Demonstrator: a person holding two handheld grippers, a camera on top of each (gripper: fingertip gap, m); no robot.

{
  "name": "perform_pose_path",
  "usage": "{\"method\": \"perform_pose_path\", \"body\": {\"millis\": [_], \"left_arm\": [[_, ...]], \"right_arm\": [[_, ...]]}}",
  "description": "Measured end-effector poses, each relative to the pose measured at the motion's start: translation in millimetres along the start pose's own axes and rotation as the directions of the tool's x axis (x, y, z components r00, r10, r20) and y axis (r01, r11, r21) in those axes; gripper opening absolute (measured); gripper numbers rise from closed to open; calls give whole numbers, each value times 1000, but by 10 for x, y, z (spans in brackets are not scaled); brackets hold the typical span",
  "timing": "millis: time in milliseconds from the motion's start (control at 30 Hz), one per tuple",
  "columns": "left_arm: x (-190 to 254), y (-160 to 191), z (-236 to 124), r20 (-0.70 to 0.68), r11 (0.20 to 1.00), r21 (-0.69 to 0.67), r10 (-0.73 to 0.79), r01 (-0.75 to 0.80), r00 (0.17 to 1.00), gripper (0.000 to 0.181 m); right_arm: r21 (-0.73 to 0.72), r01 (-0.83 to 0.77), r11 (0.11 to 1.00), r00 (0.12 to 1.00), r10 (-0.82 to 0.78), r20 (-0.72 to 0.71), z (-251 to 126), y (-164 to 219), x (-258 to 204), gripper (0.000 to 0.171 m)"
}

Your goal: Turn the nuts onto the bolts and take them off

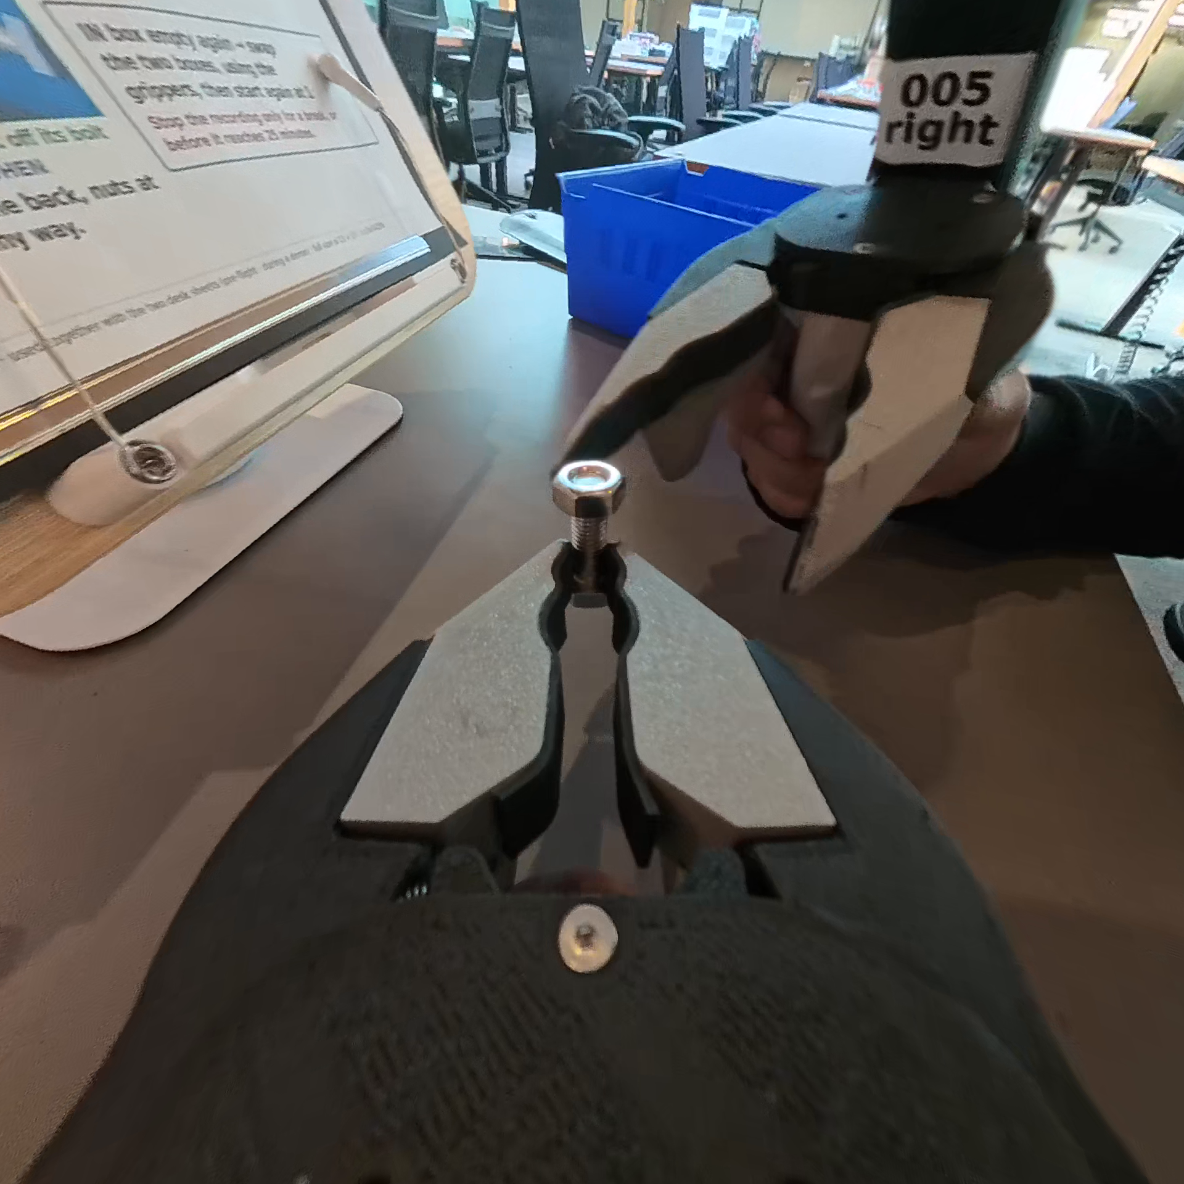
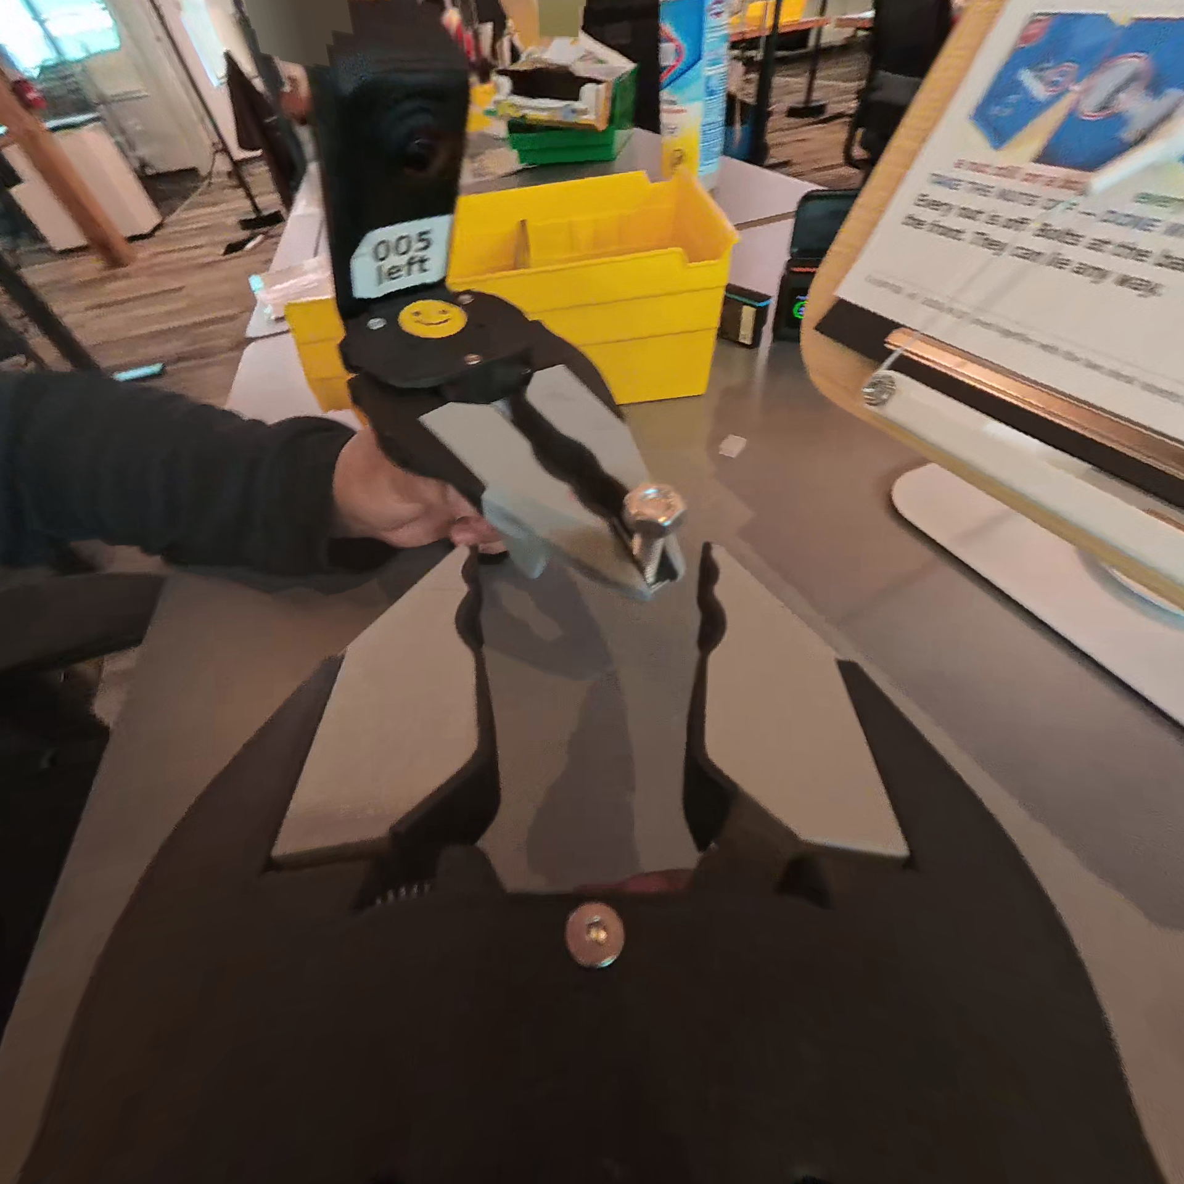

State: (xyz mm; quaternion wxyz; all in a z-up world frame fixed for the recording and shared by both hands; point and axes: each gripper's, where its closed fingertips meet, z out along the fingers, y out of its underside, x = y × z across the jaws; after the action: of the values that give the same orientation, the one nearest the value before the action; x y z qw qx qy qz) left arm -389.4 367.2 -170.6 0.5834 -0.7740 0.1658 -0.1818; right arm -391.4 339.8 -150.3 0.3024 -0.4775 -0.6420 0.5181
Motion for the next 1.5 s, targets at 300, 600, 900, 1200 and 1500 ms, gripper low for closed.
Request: {"method": "perform_pose_path", "body": {"millis": [300,600,900,1200,1500], "left_arm": [[-156,34,-26,49,998,-19,-54,55,997,7],[28,46,41,8,999,-38,31,-31,999,7],[-99,118,2,70,996,-78,-27,33,997,7],[-64,155,28,58,994,-106,-7,13,998,7],[16,145,58,33,995,-102,16,-13,999,7]], "right_arm": [[49,15,999,990,-22,139,-146,-104,-229,10],[-37,-33,999,997,35,65,54,60,-81,63],[-16,71,997,995,-70,69,-80,9,-107,37],[-31,-11,999,999,10,-30,-23,65,132,39],[-36,-131,991,991,132,20,68,136,139,24]]}}
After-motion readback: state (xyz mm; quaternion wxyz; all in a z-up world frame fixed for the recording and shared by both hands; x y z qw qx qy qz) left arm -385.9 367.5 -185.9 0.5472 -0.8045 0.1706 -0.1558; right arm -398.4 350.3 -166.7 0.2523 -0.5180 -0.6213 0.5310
